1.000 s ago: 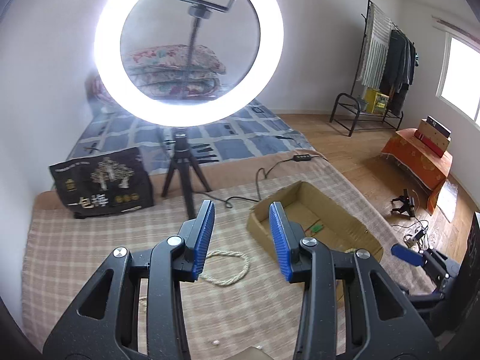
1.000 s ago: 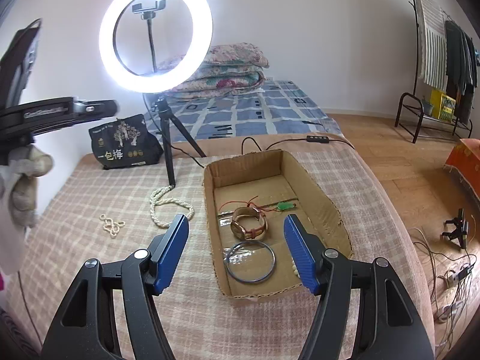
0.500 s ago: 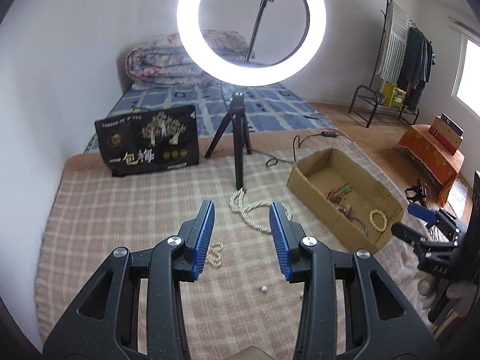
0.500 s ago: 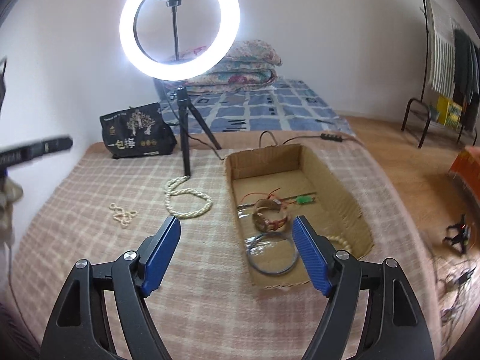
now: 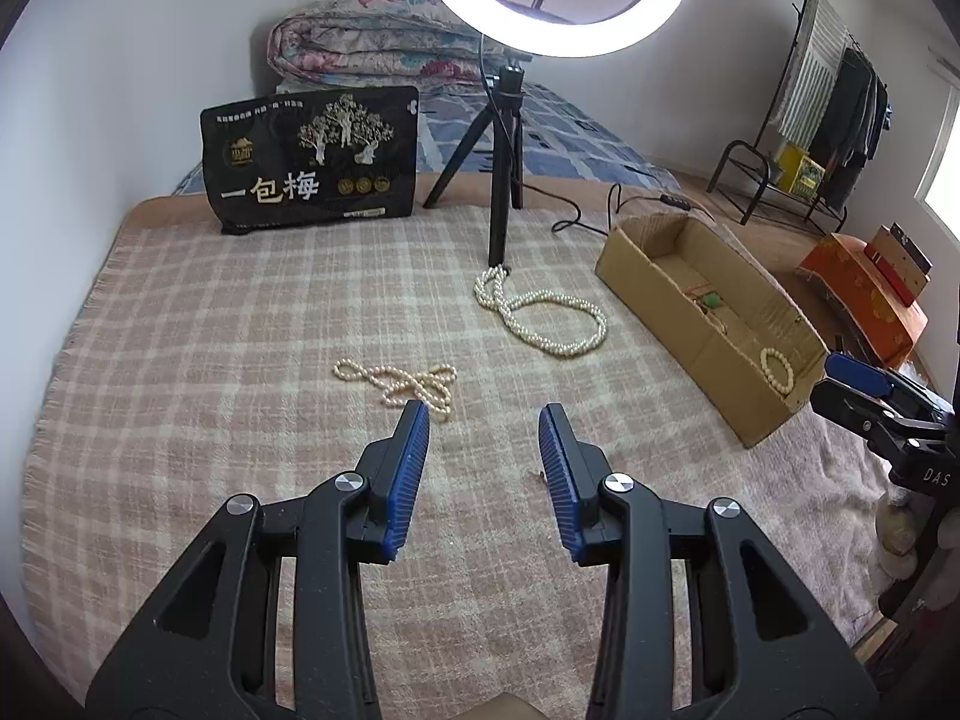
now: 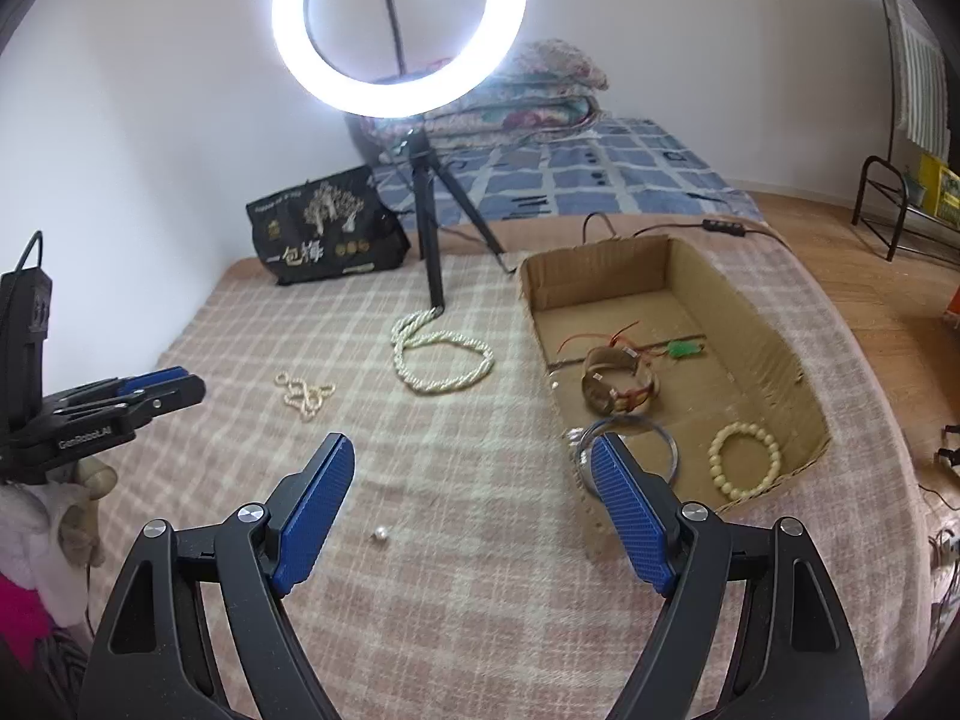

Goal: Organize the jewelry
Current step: 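Withdraw both tools from box and move left tool toward pearl earrings, then close left tool on a pearl stud earring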

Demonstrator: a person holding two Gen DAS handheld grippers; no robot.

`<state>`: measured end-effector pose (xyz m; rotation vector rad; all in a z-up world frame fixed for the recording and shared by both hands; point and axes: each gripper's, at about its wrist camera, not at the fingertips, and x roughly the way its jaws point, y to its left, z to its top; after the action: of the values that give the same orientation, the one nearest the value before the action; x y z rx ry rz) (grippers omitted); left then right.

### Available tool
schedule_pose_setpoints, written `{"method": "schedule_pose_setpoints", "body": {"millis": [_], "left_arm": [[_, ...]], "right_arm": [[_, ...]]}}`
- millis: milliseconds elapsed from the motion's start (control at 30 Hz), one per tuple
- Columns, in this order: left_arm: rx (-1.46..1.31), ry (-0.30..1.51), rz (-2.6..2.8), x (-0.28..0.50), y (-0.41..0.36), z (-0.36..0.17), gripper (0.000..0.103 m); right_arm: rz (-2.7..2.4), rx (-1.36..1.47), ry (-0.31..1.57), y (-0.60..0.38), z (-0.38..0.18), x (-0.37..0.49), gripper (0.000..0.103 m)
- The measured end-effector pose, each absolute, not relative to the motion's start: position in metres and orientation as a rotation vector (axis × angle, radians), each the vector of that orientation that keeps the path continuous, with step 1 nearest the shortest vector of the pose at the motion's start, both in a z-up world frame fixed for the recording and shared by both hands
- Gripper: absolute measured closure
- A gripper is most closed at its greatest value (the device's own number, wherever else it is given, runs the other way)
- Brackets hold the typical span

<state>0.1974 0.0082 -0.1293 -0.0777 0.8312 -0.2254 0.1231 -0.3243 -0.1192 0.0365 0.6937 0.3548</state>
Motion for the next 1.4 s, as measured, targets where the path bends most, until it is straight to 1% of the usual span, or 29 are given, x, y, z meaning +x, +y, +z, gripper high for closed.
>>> {"method": "schedule_pose_setpoints", "body": {"millis": [433,467,533,567,633,667,700,833,933,1200,1300,1400], "left_arm": [[-0.061,0.894,-0.268,0.197,-0.007,-0.165,0.065],[-0.06,0.897,-0.271,0.197,-0.008,-0.167,0.065],[-0.054,0.906,-0.28,0.198,-0.012,-0.172,0.065],[-0.049,0.91,-0.285,0.198,-0.015,-0.174,0.065],[-0.042,0.918,-0.295,0.199,-0.019,-0.178,0.065],[-0.04,0.92,-0.298,0.199,-0.021,-0.178,0.065],[-0.038,0.923,-0.304,0.2,-0.023,-0.18,0.065],[-0.025,0.936,-0.321,0.201,-0.032,-0.187,0.065],[-0.011,0.944,-0.33,0.203,-0.039,-0.192,0.065],[0.009,0.971,-0.332,0.213,-0.047,-0.208,0.065],[0.013,0.979,-0.331,0.217,-0.05,-0.213,0.065],[0.021,0.984,-0.33,0.221,-0.052,-0.217,0.065]], "right_arm": [[0.449,-0.056,0.739,-0.294,-0.15,0.119,0.023],[0.461,-0.068,0.743,-0.291,-0.152,0.118,0.025],[0.485,-0.096,0.758,-0.285,-0.158,0.119,0.034],[0.497,-0.109,0.768,-0.282,-0.161,0.119,0.036],[0.524,-0.126,0.786,-0.277,-0.167,0.119,0.046],[0.546,-0.138,0.802,-0.273,-0.172,0.119,0.048],[0.555,-0.144,0.809,-0.271,-0.175,0.119,0.053],[0.602,-0.178,0.838,-0.261,-0.188,0.119,0.065],[0.627,-0.192,0.852,-0.256,-0.194,0.119,0.069],[0.633,-0.204,0.861,-0.253,-0.199,0.122,0.07],[0.634,-0.203,0.87,-0.254,-0.203,0.125,0.073],[0.636,-0.202,0.875,-0.253,-0.206,0.128,0.074]]}}
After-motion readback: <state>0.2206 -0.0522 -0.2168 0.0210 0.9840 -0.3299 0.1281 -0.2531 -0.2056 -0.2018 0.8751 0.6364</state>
